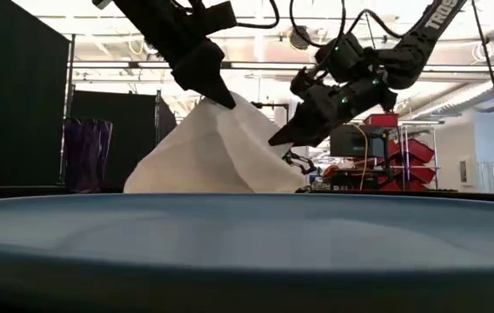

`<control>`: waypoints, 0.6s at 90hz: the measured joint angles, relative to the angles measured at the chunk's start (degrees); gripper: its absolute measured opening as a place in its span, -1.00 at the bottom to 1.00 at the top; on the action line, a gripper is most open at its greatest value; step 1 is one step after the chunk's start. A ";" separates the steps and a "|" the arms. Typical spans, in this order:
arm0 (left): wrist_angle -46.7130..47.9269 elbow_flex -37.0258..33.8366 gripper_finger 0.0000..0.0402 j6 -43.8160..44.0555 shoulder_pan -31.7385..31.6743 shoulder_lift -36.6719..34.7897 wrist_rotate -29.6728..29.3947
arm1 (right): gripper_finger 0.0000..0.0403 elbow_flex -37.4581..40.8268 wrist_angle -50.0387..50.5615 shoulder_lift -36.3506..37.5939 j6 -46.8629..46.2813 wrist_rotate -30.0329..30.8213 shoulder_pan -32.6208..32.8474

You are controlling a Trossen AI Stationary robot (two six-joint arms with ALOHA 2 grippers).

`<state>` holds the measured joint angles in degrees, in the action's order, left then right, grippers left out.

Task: Set table place
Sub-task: Fold the white table napkin

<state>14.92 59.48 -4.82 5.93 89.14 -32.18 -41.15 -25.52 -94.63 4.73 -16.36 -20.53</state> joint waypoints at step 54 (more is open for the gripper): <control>-7.78 0.99 -1.00 -8.18 -1.08 -0.01 -8.61 | -1.00 -26.25 42.79 7.17 9.46 12.04 0.02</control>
<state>7.14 60.47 -12.99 4.86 89.14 -40.79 -67.40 17.28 -87.46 14.19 -4.32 -20.51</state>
